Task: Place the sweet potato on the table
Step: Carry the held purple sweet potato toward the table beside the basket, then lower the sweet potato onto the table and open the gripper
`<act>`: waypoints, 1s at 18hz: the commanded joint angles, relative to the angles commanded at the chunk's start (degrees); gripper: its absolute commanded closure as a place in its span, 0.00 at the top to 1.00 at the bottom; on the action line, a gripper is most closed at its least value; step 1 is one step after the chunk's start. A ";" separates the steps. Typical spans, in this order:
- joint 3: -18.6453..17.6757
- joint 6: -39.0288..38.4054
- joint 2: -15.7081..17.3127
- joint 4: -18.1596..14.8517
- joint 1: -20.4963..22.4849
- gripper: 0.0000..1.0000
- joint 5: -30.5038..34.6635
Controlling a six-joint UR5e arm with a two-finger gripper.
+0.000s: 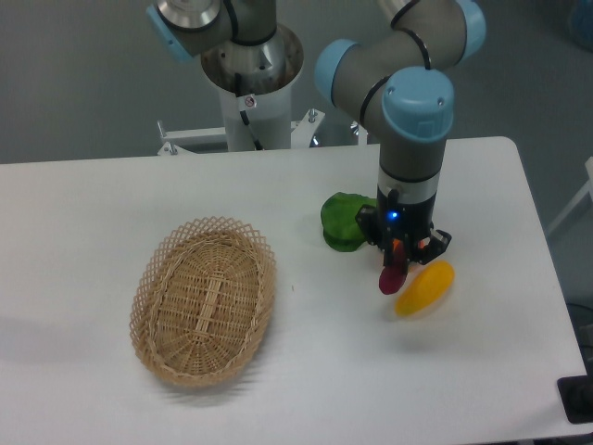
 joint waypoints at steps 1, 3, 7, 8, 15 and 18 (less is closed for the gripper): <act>0.00 -1.50 -0.88 1.58 -0.53 0.30 0.09; 0.00 -3.88 -2.64 4.40 -2.02 0.30 0.35; 0.17 -8.27 -6.33 8.53 -5.45 0.30 2.81; 0.26 -9.15 -7.47 9.67 -6.24 0.30 2.90; 0.62 -12.41 -12.48 11.88 -10.99 0.30 4.39; 0.61 -12.41 -13.45 11.88 -12.05 0.30 5.18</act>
